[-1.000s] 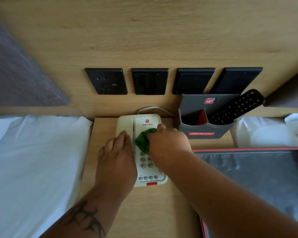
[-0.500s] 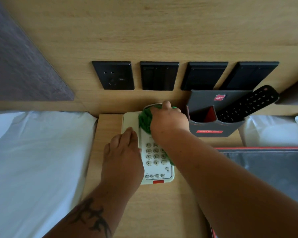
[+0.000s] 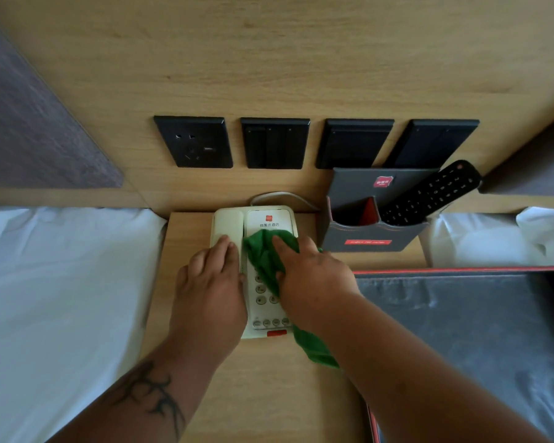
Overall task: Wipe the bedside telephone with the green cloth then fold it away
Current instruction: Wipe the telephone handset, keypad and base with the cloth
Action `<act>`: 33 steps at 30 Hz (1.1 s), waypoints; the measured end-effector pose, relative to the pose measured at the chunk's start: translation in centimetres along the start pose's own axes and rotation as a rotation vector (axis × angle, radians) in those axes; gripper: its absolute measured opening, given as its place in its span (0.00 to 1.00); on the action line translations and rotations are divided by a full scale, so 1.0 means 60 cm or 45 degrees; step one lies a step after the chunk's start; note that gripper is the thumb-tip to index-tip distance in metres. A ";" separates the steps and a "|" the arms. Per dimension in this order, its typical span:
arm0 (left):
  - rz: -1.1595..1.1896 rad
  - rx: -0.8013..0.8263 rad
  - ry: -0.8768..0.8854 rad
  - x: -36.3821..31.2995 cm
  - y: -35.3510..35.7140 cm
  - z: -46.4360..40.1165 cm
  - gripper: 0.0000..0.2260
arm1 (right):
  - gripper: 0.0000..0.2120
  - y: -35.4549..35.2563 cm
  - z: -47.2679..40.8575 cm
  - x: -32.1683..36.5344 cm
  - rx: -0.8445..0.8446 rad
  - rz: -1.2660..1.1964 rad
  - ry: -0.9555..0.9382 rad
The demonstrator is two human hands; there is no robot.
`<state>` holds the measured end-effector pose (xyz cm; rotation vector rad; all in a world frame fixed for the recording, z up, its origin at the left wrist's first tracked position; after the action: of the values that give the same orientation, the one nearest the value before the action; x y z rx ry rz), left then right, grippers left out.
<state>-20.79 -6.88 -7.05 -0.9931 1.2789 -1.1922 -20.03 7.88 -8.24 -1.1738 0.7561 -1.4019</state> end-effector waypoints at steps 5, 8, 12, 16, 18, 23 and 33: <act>-0.036 0.018 -0.005 0.003 0.005 -0.003 0.25 | 0.32 0.012 0.054 -0.005 0.114 -0.116 0.001; -0.008 0.015 -0.026 0.005 0.009 -0.007 0.23 | 0.28 0.017 0.088 -0.005 0.119 -0.209 0.031; 0.029 0.036 -0.006 0.007 0.007 -0.003 0.28 | 0.26 -0.030 0.083 -0.015 -0.153 -0.223 0.153; 0.048 0.007 0.023 0.007 0.008 0.000 0.28 | 0.30 -0.056 -0.007 0.004 -0.207 -0.041 0.147; 0.075 -0.019 0.016 0.006 0.006 0.000 0.28 | 0.33 -0.044 -0.036 0.022 -0.067 0.017 0.099; 0.066 0.000 0.014 0.005 0.005 0.000 0.28 | 0.33 -0.025 -0.004 0.018 -0.029 0.057 0.024; 0.006 -0.009 0.002 0.007 0.012 -0.010 0.24 | 0.33 0.065 0.162 0.051 0.034 -0.151 -0.080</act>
<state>-21.36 -7.14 -7.89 -0.9943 1.2869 -1.1855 -9.34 5.81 -8.17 -1.2527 0.6305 -1.4613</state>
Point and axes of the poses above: each hand's wrist, its own z-axis away from the middle knuckle, its own y-axis out of the palm, x = y × z, the point moved 6 cm from there along -z, towards the middle knuckle, and after that the axes turned 14 degrees about -y, right-handed, at the moved point
